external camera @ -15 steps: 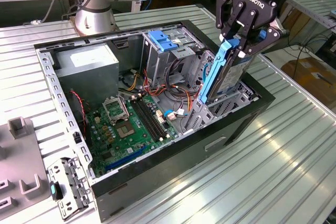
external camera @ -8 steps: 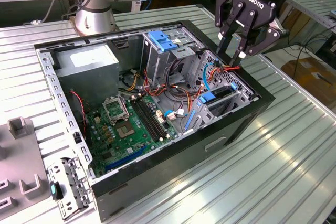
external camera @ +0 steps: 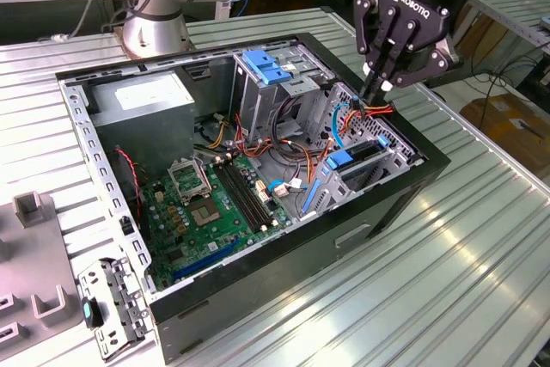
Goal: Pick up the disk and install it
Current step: 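Insert the disk into the insertion slot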
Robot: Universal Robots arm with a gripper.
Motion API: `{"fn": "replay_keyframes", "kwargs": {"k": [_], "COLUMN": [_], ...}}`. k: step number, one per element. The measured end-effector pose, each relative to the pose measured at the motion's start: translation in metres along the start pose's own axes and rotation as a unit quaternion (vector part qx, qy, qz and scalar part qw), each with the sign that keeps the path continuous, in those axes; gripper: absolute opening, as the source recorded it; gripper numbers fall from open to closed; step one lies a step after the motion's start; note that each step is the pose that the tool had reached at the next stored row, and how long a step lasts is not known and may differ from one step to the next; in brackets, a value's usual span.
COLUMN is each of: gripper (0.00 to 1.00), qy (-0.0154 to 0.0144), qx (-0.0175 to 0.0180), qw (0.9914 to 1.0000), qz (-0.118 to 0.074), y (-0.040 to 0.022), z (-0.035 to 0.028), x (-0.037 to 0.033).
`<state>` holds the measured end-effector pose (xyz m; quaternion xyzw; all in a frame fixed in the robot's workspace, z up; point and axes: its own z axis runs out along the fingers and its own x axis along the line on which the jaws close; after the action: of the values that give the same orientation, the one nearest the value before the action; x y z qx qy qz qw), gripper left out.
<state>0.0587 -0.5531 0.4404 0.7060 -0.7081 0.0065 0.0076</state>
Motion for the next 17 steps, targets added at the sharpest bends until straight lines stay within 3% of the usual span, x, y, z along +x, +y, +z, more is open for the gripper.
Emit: {"fn": "replay_keyframes", "kwargs": {"k": [2, 3, 14, 17], "gripper": [0.12, 0.11, 0.11, 0.11], "qy": [0.0, 0.0, -0.0001, -0.0001], "qx": [0.0, 0.0, 0.0, 0.0], "qw": [1.0, 1.0, 1.0, 1.0], "qz": [0.0, 0.0, 0.0, 0.0], "y": [-0.0005, -0.0009, -0.0033, -0.0033], "z": [0.0049, 0.0088, 0.0348, 0.0349], "x": [0.0015, 0.0036, 0.0103, 0.0103]}}
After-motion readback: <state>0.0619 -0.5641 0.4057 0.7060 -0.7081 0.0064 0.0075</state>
